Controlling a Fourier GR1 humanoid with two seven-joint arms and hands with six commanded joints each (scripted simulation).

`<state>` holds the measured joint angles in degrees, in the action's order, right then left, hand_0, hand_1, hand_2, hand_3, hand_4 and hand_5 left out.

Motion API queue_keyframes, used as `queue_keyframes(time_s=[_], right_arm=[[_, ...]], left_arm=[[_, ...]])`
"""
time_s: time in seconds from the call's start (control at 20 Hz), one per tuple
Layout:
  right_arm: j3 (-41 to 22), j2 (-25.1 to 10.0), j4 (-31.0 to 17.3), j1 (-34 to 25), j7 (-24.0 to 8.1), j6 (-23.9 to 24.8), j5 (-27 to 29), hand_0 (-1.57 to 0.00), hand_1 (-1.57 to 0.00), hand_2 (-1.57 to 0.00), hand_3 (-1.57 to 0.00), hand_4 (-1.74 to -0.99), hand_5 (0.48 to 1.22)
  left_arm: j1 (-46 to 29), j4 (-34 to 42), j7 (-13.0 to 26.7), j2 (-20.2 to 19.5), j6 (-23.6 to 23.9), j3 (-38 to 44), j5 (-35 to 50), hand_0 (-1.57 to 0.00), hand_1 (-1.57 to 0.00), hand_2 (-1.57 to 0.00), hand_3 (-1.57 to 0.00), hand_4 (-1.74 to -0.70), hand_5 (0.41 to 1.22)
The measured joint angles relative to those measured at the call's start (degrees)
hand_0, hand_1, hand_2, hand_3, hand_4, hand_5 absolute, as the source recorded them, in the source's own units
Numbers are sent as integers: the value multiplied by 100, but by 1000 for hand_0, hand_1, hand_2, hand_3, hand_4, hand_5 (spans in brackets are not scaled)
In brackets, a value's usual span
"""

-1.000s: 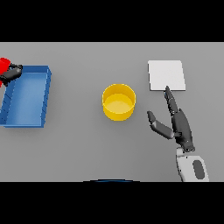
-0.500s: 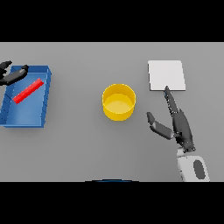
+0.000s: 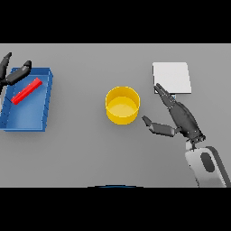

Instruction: Pick up the red beaker and tilt it to pour out 1 green nut into yellow bowl. Pick up the yellow bowl and place it on the metallic measuring scale.

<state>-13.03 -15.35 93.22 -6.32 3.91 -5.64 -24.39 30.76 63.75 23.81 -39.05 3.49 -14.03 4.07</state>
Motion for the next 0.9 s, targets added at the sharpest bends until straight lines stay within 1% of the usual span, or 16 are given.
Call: queue_keyframes(time_s=[0.05, 0.1, 0.2, 0.25, 0.3, 0.35, 0.45, 0.5, 0.55, 0.6, 0.65, 0.7, 0.85, 0.9], right_arm=[[-161, -107, -133, -159, -61, -104, -236, 1, 1, 1, 1, -1132, 631], [-352, -247, -198, -349, 79, -135, -551, 1, 1, 1, 1, -1137, 626], [-625, -515, -378, -781, 148, -357, -958, 1, 1, 1, 1, -1150, 630], [-799, -604, -489, -999, 196, -469, -1169, 1, 1, 1, 1, -1152, 632], [-971, -655, -551, -1160, 322, -555, -1338, 1, 1, 1, 1, -1157, 635], [-1109, -673, -644, -1335, 369, -639, -1471, 1, 1, 1, 1, -1162, 637], [-1339, -840, -857, -1678, 542, -833, -1731, 1, 1, 1, 1, -1164, 641], [-1447, -834, -1075, -1887, 552, -901, -1843, 1, 1, 1, 1, -1161, 643], [-1581, -821, -1158, -1973, 677, -956, -1932, 1, 1, 1, 1, -1156, 642], [-1669, -824, -1305, -2133, 758, -1020, -1998, 1, 1, 1, 1, -1153, 639], [-1755, -845, -1411, -2188, 837, -1077, -2063, 1, 1, 1, 1, -1154, 639], [-1849, -849, -1530, -2300, 918, -1133, -2133, 1, 1, 1, 1, -1156, 642], [-2077, -716, -1934, -2639, 1059, -1332, -2226, 1, 1, 1, 1, -1157, 652], [-2173, -691, -2065, -2737, 1062, -1416, -2295, 1, 1, 1, 1, -1161, 658]], left_arm=[[-8, 7, 39, 29, 22, -10, 0, -10, -9, -8, -9, -802, 678], [-43, 40, 47, 30, 13, -6, 26, -8, -7, -7, -7, -806, 683], [1, 28, 127, 68, 24, -23, 19, -5, -4, -4, -4, -809, 688], [-54, 17, 55, 83, 12, -7, 52, -3, -3, -3, -3, -811, 688], [-54, 43, 60, 59, -12, -6, 57, -3, -2, -2, -2, -812, 688], [-42, 47, 24, 20, -36, 25, 76, -2, -2, -1, -2, -811, 689], [-80, 44, 56, 40, -54, 11, 87, -1, -1, -1, -1, -808, 689], [-98, 70, 27, 16, -66, 10, 85, 0, 0, 0, 0, -805, 691], [-161, 161, -16, -56, -99, 29, 108, 0, 0, 0, 0, -805, 692], [-131, 76, 25, 3, -82, 12, 92, 0, 0, 0, 0, -806, 695], [-148, 89, -9, -19, -79, 38, 106, 0, 0, 0, 0, -805, 695], [-122, 57, 50, -18, -85, 36, 99, 0, 0, 0, 0, -808, 695], [-83, 19, -41, -43, -126, 68, 114, 1, 1, 1, 1, -809, 693], [-104, 71, -54, -33, -128, 58, 127, 1, 1, 1, 1, -808, 696]])
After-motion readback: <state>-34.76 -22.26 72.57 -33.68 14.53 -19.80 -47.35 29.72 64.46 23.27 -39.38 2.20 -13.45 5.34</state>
